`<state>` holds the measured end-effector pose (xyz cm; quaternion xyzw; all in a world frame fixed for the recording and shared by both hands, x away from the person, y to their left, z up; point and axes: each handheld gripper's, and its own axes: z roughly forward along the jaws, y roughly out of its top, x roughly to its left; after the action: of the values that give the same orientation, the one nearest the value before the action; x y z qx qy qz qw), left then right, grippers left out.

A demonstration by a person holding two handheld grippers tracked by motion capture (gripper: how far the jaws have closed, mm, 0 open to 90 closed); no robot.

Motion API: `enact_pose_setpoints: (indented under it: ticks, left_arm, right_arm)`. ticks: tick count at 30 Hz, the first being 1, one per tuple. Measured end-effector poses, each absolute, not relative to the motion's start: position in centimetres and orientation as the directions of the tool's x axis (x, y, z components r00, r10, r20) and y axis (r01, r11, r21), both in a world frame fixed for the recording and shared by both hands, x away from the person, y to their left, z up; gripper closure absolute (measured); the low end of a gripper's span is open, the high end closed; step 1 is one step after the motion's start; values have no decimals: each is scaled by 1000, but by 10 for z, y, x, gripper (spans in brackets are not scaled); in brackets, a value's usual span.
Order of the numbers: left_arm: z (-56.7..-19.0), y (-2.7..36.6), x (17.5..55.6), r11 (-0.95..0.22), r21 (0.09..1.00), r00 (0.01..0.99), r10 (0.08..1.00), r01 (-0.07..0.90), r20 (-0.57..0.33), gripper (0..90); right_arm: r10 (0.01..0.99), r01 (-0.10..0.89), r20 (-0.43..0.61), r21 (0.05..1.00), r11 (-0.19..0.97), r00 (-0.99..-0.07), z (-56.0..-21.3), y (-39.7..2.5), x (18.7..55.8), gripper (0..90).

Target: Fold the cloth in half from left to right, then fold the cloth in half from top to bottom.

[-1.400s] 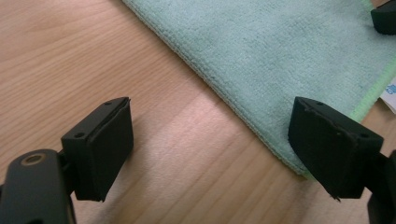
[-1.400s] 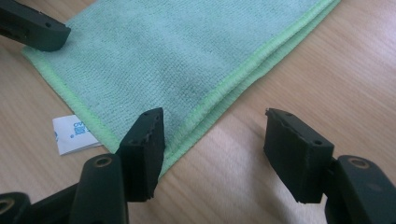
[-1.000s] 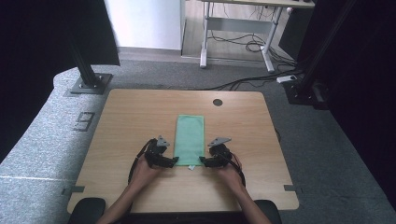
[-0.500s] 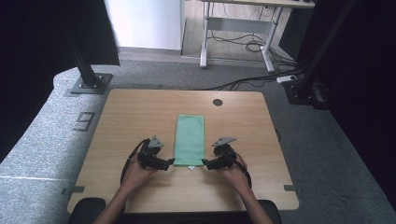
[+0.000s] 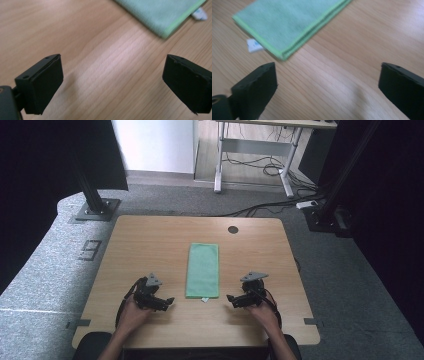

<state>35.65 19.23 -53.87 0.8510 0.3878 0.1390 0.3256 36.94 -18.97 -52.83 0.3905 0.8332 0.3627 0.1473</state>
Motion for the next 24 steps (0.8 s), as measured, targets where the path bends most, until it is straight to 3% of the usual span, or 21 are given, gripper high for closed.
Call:
enact_pose_setpoints:
  ticks: [13, 24]
  left_arm:
    - [-549, 197, 362, -494, 659, 662, 750, 567, -8, 0]
    - [-549, 197, 363, -498, 657, 665, 747, 565, -6, 0]
  right_arm:
    - [761, 541, 8, 708, 454, -649, -556, -197, 372, 0]
    - [762, 536, 8, 716, 448, -647, -556, -198, 372, 0]
